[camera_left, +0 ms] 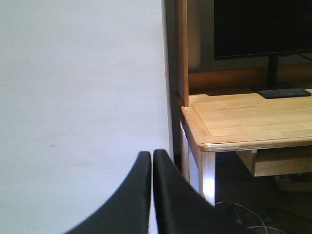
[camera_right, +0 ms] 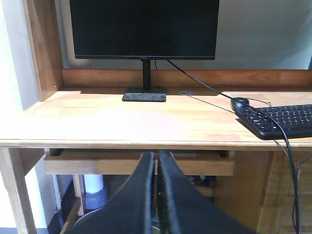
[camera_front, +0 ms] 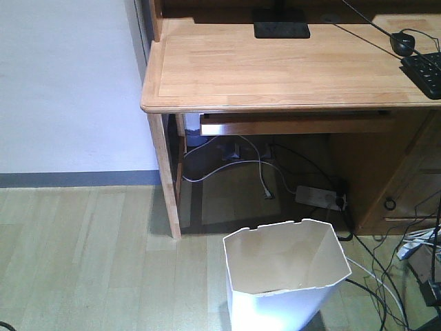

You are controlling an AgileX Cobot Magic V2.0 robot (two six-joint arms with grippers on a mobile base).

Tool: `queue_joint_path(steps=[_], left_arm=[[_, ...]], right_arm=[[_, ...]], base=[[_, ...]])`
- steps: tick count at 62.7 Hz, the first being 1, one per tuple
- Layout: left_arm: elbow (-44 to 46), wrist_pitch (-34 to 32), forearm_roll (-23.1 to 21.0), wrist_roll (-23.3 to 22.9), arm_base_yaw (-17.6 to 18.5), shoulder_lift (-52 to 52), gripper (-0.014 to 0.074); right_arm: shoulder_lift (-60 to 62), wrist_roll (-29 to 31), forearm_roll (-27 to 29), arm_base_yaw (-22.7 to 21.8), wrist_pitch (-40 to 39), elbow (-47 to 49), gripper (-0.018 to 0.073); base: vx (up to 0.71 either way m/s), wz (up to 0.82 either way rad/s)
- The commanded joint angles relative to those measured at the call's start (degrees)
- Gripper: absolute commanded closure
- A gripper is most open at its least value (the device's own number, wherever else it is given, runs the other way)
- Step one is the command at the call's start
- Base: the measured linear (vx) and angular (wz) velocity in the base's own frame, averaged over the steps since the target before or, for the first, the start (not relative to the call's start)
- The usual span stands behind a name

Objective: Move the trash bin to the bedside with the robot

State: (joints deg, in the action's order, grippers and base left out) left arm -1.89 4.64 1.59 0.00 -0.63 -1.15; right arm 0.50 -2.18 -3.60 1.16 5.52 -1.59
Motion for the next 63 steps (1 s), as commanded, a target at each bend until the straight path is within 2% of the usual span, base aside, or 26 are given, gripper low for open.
queue_joint_path(steps=[1,53,63], left_arm=[[-0.7,-4.3,-0.5,-0.8,0.4,-0.4,0.0603],[-0.7,-4.3,-0.5,-0.8,0.4,-0.4,0.0603],[-0.7,-4.3,-0.5,-0.8,0.4,-0.4,0.0603]], right_arm=[[0.7,0.7,-0.8,-0.1,-4.2,-0.1,0.0564],[0.7,0.7,-0.8,-0.1,-4.2,-0.1,0.0564],[0.7,0.7,-0.8,-0.1,-6.5,0.0,0.0564]], base=[[0.00,0.00],[0.00,0.00],[0.00,0.00]])
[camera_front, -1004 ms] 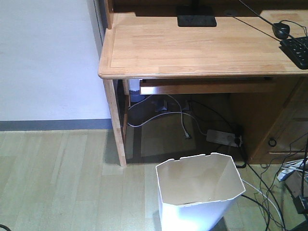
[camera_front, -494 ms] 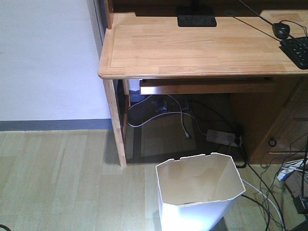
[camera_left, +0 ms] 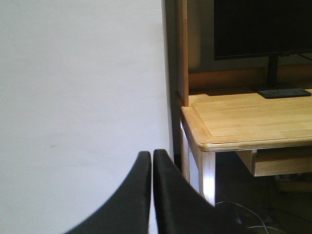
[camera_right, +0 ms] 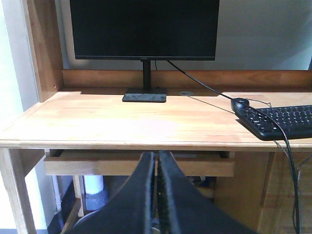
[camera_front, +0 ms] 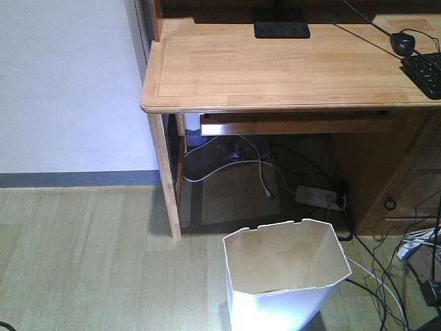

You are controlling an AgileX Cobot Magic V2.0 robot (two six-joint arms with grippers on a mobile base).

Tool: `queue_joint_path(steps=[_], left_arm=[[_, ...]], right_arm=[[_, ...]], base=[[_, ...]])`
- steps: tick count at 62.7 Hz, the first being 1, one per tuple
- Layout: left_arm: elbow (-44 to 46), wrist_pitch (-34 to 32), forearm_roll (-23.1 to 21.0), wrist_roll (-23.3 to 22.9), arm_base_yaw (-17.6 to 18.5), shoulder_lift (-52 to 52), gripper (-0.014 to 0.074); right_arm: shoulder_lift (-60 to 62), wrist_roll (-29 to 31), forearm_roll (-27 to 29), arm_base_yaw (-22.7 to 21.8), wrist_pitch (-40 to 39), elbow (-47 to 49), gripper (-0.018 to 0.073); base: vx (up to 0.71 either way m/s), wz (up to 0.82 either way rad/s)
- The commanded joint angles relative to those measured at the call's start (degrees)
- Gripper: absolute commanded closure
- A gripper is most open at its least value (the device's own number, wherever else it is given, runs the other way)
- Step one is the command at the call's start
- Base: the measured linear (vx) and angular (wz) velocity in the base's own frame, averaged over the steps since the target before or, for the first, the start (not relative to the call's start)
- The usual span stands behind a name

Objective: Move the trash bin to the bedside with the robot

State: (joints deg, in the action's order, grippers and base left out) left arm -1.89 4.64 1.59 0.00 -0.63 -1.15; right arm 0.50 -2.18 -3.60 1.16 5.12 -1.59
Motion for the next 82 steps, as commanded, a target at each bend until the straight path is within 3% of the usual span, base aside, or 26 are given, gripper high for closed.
queue_joint_path(steps=[1,20,30,45,71,82], left_arm=[[-0.7,-4.3,-0.5,-0.8,0.4,-0.4,0.0603],[-0.7,-4.3,-0.5,-0.8,0.4,-0.4,0.0603],[-0.7,-4.3,-0.5,-0.8,0.4,-0.4,0.0603],[-0.7,-4.3,-0.5,-0.8,0.4,-0.4,0.0603],[-0.7,-4.3,-0.5,-0.8,0.4,-0.4,0.0603],[-0.7,-4.3,-0.5,-0.8,0.4,-0.4,0.0603]], right_arm=[[0.7,0.8,-0.8,-0.1,-6.2,0.0,0.0564],[-0.6,-0.1,0.8,0.0,-8.3,5.4,0.0564],[-9.0,1.4,0.8,0.0,-7.4,13.5,0.0564],[-25.7,1.2,1.0,0.0,1.4,24.5,0.0564],[-38.8,1.3,1.0,0.0,6.2,25.4,0.0557],[-41.9,1.3,0.9,0.0,7.6,25.4,0.0459]], base=[[0.00,0.00],[0.00,0.00],[0.00,0.00],[0.00,0.00],[0.00,0.00],[0.00,0.00]])
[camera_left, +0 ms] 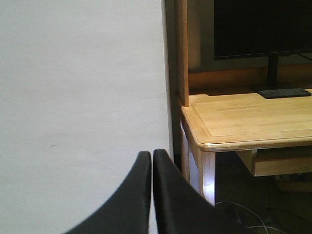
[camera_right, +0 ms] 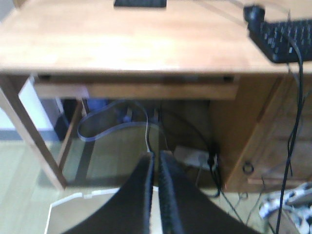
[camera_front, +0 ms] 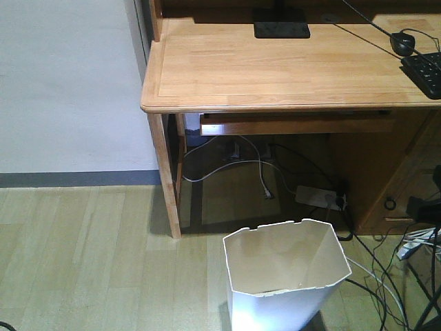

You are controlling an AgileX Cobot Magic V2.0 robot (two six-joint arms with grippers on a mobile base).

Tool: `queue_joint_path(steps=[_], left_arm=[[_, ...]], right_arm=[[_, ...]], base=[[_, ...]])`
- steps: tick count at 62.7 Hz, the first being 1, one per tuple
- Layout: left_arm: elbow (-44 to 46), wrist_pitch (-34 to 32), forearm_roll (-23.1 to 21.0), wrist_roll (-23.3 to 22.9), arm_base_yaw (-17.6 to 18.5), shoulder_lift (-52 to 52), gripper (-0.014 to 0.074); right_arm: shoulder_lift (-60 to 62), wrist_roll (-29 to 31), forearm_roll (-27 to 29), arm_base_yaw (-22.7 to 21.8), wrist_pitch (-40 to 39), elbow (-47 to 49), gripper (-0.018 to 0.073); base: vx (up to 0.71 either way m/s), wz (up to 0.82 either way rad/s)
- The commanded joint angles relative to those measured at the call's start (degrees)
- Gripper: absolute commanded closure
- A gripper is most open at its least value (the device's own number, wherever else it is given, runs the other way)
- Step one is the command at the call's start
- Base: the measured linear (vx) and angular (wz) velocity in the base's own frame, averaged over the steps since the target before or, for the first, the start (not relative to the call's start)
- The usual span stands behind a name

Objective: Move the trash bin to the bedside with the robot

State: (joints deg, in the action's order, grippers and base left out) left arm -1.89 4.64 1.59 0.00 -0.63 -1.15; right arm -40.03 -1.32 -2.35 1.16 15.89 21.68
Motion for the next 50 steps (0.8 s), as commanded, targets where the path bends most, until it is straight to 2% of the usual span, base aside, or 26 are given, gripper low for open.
queue_joint_path(steps=[1,17,24,34,50], left_arm=[[-0.7,-4.3,-0.5,-0.8,0.4,-0.4,0.0603],[-0.7,-4.3,-0.5,-0.8,0.4,-0.4,0.0603],[-0.7,-4.3,-0.5,-0.8,0.4,-0.4,0.0603],[-0.7,-4.3,-0.5,-0.8,0.4,-0.4,0.0603],[-0.7,-4.3,-0.5,-0.8,0.4,-0.4,0.0603]], right_arm=[[-1.6,0.5,-0.3,0.0,-3.1,2.1,0.0438],[-3.5,0.5,-0.3,0.0,-3.0,2.1,0.0118],[-3.5,0.5,-0.3,0.0,-2.9,2.1,0.0029],[-4.1,0.4,-0.3,0.0,0.0,3.4,0.0020],[-14.8,2.2,-0.3,0.0,9.5,13.8,0.0054]], base=[[0.00,0.00],[0.00,0.00],[0.00,0.00],[0.00,0.00],[0.00,0.00]])
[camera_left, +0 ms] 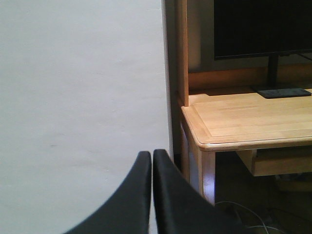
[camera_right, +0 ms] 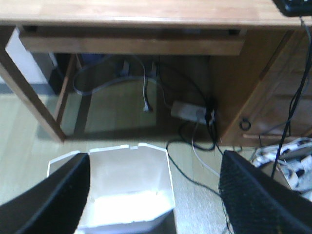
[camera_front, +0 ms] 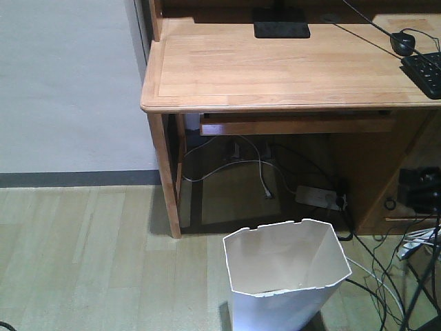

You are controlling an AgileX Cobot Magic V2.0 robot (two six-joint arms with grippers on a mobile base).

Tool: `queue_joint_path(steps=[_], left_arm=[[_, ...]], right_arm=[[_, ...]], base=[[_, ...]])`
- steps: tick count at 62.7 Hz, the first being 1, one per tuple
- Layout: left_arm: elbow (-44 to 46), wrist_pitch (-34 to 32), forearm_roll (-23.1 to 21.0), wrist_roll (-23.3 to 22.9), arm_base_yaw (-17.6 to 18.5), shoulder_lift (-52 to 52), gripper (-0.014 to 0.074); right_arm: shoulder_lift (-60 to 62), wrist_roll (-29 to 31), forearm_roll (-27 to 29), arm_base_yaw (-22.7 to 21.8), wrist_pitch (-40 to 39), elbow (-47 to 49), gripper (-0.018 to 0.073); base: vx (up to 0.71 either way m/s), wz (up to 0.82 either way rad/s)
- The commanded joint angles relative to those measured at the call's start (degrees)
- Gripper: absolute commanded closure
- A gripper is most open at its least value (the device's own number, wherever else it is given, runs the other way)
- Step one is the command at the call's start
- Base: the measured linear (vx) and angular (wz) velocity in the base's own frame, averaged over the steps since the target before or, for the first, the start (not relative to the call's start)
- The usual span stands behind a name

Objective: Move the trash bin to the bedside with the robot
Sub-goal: 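Reach the right gripper down toward the rim of the white bin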

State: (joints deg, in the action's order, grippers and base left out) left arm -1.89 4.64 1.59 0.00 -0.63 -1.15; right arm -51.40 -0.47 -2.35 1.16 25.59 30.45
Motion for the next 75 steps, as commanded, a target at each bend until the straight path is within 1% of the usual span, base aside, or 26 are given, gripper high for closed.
queue_joint_path(steps=[1,11,25,29,33,38,44,53,66,75], left_arm=[[-0.7,-4.3,-0.5,-0.8,0.4,-0.4,0.0603],[-0.7,-4.3,-0.5,-0.8,0.4,-0.4,0.0603],[-0.7,-4.3,-0.5,-0.8,0.4,-0.4,0.0603],[-0.7,-4.3,-0.5,-0.8,0.4,-0.4,0.0603],[-0.7,-4.3,-0.5,-0.8,0.4,-0.4,0.0603],[-0.7,-4.3,-0.5,-0.8,0.4,-0.4,0.0603],[-0.7,-4.3,-0.5,-0.8,0.4,-0.4,0.0603],[-0.7,-4.3,-0.5,-0.8,0.4,-0.4,0.0603],[-0.7,-4.3,-0.5,-0.8,0.4,-0.4,0.0603],[-0.7,-4.3,-0.5,-0.8,0.4,-0.4,0.0603]], right_arm=[[-4.7,1.5,-0.3,0.0,0.4,5.7,0.0055],[-13.7,3.5,-0.3,-0.1,6.2,11.9,0.0055],[-27.3,6.8,0.1,-0.7,7.6,16.5,0.0055],[-31.8,8.2,1.7,-2.2,8.2,17.5,0.0055],[-35.6,10.7,4.5,-4.5,8.6,18.5,0.0055],[-40.2,15.9,8.7,-7.1,8.6,19.2,0.0055],[-44.8,20.6,11.5,-8.8,6.8,19.4,0.0060],[-52.7,25.3,11.6,-8.6,2.3,19.4,0.0066],[-64.8,27.2,11.5,-8.6,-7.3,20.2,0.0066],[-73.7,27.9,11.6,-8.6,-8.7,25.2,0.0066]], base=[[0.00,0.00],[0.00,0.00],[0.00,0.00],[0.00,0.00],[0.00,0.00],[0.00,0.00],[0.00,0.00],[0.00,0.00],[0.00,0.00],[0.00,0.00]])
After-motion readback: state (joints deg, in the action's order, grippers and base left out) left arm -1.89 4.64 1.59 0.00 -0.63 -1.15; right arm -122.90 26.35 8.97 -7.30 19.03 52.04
